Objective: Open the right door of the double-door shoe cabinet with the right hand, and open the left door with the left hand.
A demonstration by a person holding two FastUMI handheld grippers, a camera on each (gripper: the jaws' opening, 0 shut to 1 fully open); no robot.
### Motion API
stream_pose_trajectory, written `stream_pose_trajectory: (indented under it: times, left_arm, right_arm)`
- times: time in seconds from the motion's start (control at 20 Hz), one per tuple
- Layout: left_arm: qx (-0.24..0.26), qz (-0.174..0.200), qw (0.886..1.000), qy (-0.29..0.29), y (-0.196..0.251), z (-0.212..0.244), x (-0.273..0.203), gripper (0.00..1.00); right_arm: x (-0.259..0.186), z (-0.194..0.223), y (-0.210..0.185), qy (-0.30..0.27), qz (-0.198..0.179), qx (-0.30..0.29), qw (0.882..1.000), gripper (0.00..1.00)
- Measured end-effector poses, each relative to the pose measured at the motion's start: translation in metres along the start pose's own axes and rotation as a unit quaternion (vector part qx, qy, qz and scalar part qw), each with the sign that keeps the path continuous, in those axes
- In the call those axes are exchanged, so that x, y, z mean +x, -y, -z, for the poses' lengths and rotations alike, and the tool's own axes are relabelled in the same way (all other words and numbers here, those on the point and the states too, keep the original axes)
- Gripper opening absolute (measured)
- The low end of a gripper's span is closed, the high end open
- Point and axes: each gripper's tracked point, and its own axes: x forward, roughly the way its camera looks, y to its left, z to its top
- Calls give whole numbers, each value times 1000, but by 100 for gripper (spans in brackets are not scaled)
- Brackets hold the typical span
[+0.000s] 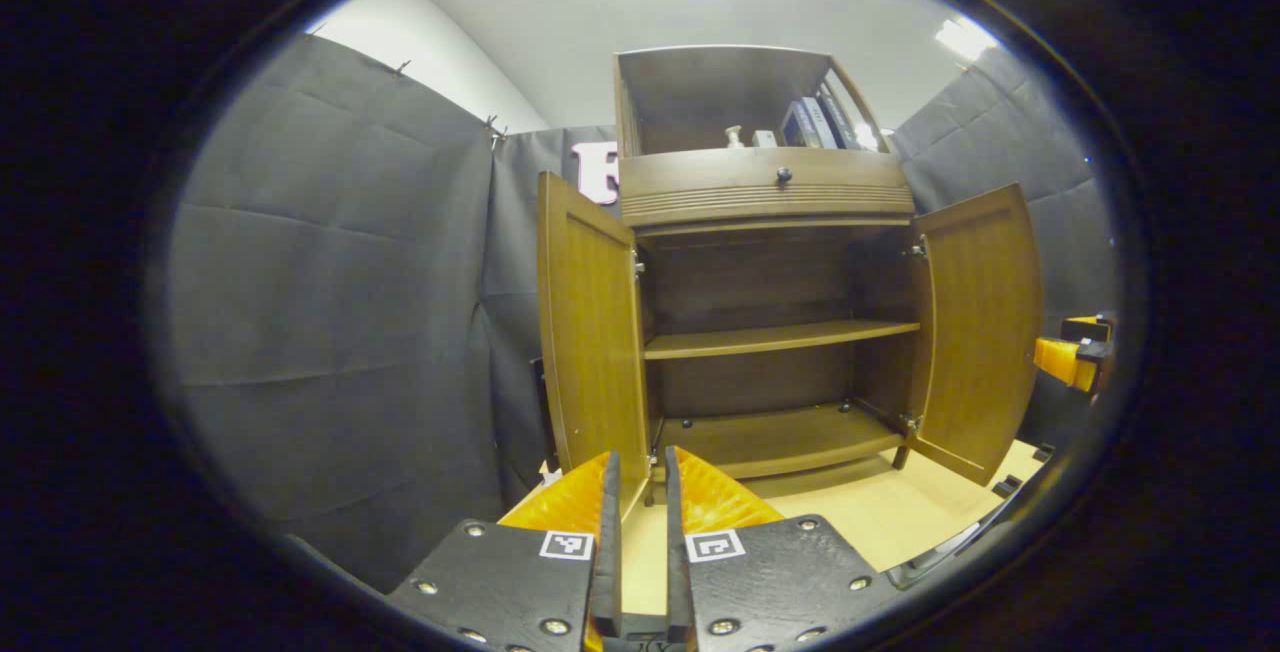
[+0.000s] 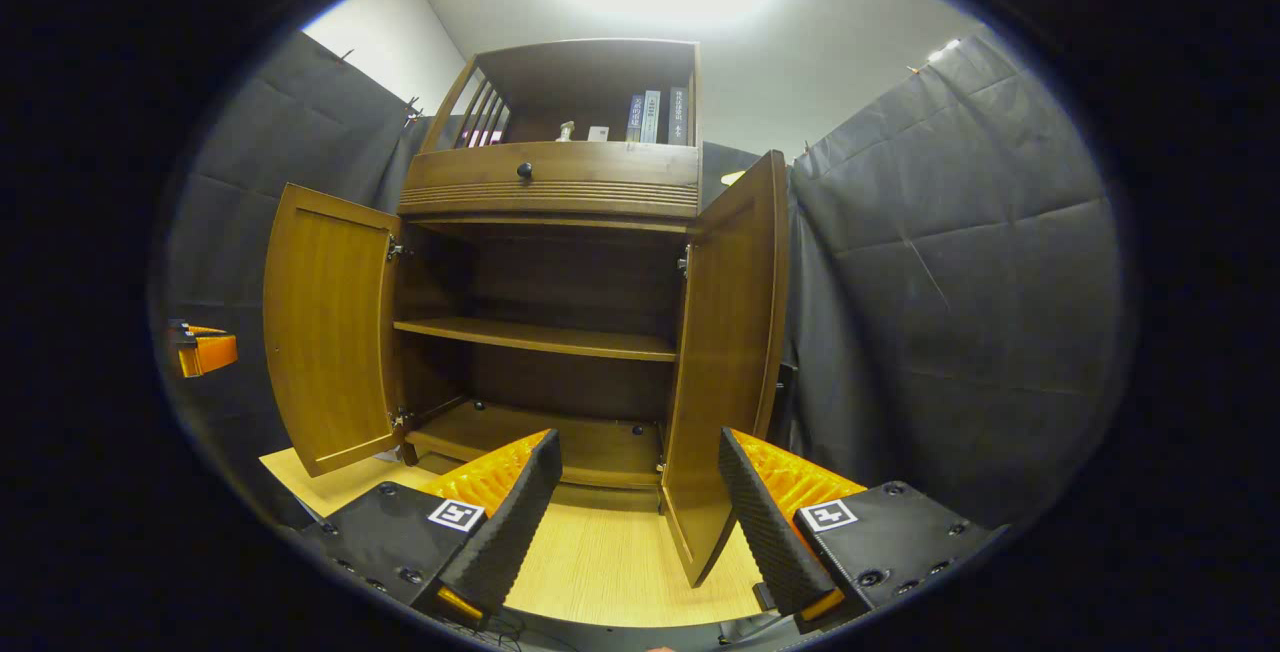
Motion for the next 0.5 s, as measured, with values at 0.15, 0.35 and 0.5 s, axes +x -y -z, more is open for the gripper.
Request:
stream_pose_trajectory:
  times: [0.15,0.35,0.5]
  left_arm:
    - [-1,0,1000,4,10,-3,-3,30]
    - [15,-2,1000,13,12,-9,-4,50]
    - [34,-14,999,27,13,-19,-3,65]
  right_arm:
    - [-5,0,8,2,3,7,1000,99]
    - [-4,-2,14,5,3,13,1000,100]
    - [-3,-5,15,9,1,22,1000,98]
